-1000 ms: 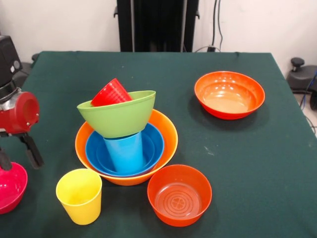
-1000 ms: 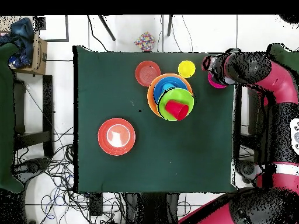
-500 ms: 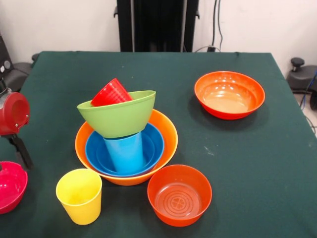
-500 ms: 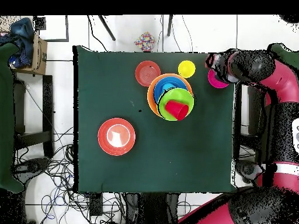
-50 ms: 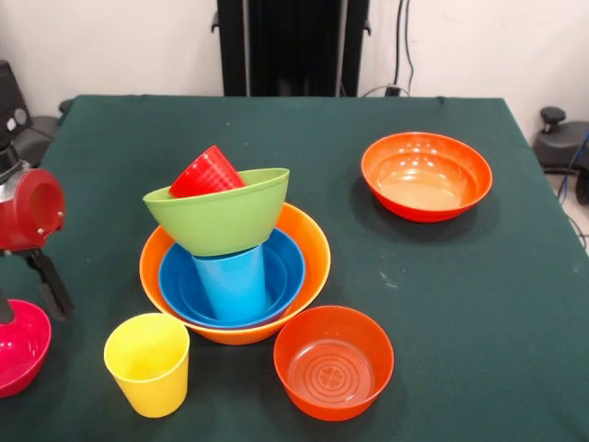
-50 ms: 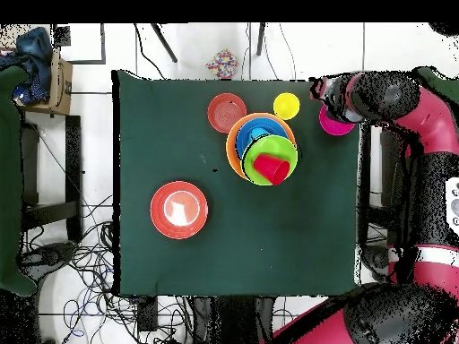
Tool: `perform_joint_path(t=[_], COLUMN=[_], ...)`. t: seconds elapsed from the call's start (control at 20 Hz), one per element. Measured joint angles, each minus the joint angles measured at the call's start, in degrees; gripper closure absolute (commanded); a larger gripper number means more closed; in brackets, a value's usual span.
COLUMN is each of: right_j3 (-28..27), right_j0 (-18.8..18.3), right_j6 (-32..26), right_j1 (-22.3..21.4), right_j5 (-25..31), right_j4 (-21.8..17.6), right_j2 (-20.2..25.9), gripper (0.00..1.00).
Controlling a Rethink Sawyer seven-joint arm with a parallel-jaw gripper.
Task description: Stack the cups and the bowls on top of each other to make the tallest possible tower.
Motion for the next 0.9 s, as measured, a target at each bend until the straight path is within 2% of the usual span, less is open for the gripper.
perform_joint_path(t=[0.55,0.9], right_j3=[-0.38,-0.38], right_j0=[4.06,4.72], right_j6=[0.0,0.0], right_j1=[0.0,0.1], right_j5=[0.6,0.59], right_j4=[1.82,1.82], right_j2=[-0.17,-1.73], gripper=[0.0,0.0])
